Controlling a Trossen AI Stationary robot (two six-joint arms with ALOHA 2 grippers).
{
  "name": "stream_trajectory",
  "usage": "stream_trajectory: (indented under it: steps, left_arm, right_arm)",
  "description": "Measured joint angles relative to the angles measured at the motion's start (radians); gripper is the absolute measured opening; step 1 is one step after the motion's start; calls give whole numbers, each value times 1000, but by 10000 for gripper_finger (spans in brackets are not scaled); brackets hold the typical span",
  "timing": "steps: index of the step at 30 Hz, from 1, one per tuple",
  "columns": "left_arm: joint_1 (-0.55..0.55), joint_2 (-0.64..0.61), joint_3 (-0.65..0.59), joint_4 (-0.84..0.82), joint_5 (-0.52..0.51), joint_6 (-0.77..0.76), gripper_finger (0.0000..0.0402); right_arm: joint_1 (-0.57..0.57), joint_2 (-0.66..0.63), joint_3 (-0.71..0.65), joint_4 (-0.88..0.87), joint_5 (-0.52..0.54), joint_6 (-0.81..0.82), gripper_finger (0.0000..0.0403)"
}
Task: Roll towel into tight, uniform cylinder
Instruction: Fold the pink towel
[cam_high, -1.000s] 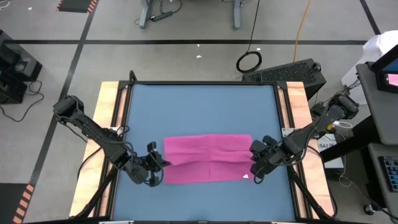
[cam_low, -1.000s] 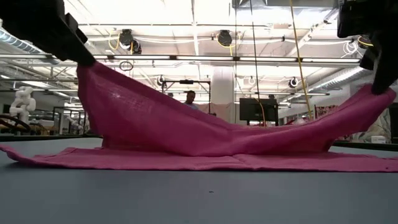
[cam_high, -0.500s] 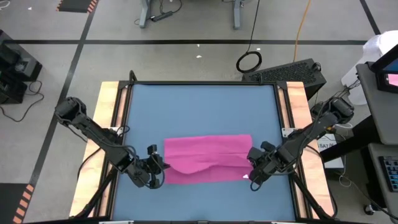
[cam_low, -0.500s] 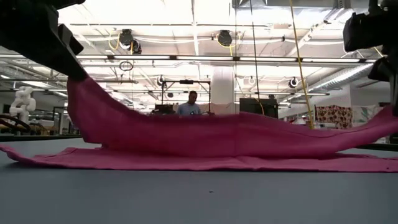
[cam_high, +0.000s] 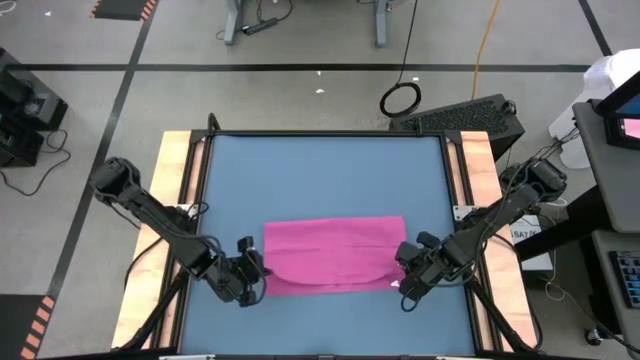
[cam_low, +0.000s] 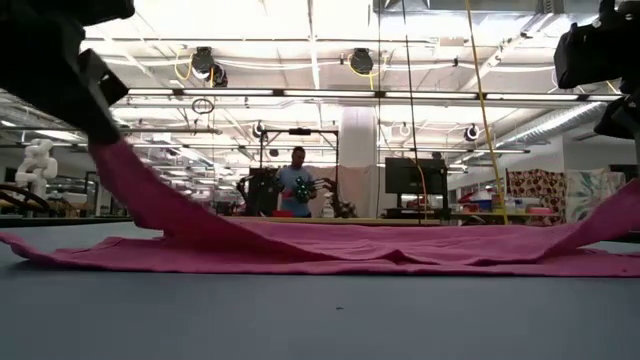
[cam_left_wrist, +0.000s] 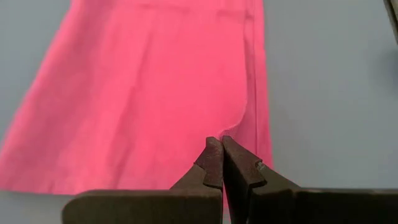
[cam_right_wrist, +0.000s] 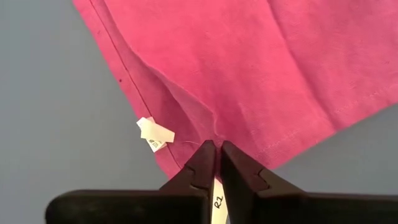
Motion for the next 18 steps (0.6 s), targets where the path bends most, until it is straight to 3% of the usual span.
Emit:
stream_trajectory:
  steps: [9, 18]
  left_arm:
    - [0, 81, 0, -4, 10, 1, 0]
    - [-8, 55, 0, -5, -51, 10, 0]
  right_arm:
    - [5, 23, 0, 5, -19, 0, 24]
    - [50, 23, 0, 13, -39, 3, 24]
